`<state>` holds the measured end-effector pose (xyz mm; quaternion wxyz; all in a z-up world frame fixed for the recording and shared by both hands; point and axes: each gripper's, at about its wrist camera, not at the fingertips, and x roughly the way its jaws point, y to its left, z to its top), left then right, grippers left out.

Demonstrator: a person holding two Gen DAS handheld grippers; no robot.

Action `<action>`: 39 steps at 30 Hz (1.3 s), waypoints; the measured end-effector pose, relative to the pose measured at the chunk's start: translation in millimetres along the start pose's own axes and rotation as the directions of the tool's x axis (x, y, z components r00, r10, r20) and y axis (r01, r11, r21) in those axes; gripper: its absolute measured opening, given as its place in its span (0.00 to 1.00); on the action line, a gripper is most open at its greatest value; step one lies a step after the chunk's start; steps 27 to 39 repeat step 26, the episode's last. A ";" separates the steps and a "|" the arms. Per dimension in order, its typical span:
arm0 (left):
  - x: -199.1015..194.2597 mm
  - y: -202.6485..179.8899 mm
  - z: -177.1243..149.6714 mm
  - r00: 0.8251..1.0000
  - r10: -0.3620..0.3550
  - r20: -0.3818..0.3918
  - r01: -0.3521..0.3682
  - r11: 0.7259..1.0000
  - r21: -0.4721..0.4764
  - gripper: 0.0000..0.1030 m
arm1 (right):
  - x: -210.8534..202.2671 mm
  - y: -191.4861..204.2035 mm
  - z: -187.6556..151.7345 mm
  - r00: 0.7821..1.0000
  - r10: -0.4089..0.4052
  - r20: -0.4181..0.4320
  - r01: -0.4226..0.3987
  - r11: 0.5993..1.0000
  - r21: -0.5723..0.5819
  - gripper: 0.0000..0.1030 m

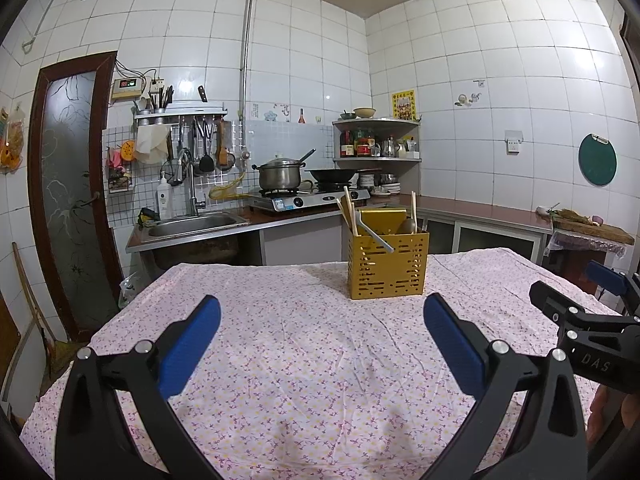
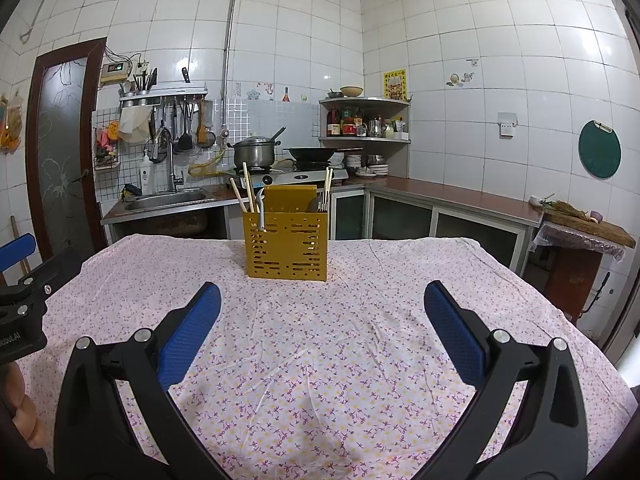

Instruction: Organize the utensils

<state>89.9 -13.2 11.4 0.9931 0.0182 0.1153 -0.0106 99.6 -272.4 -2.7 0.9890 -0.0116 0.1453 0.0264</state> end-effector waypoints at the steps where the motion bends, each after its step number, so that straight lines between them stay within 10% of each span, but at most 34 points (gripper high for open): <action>1: 0.0 -0.3 0.3 1.000 0.000 -0.001 0.000 1.000 -0.001 0.96 | -0.4 0.6 0.6 1.000 -0.001 0.001 0.001 1.000 -0.001 0.96; 39: 0.0 2.4 1.3 1.000 -0.003 -0.017 0.003 1.000 -0.006 0.96 | 1.0 1.6 0.5 1.000 0.001 -0.004 -0.001 1.000 -0.004 0.96</action>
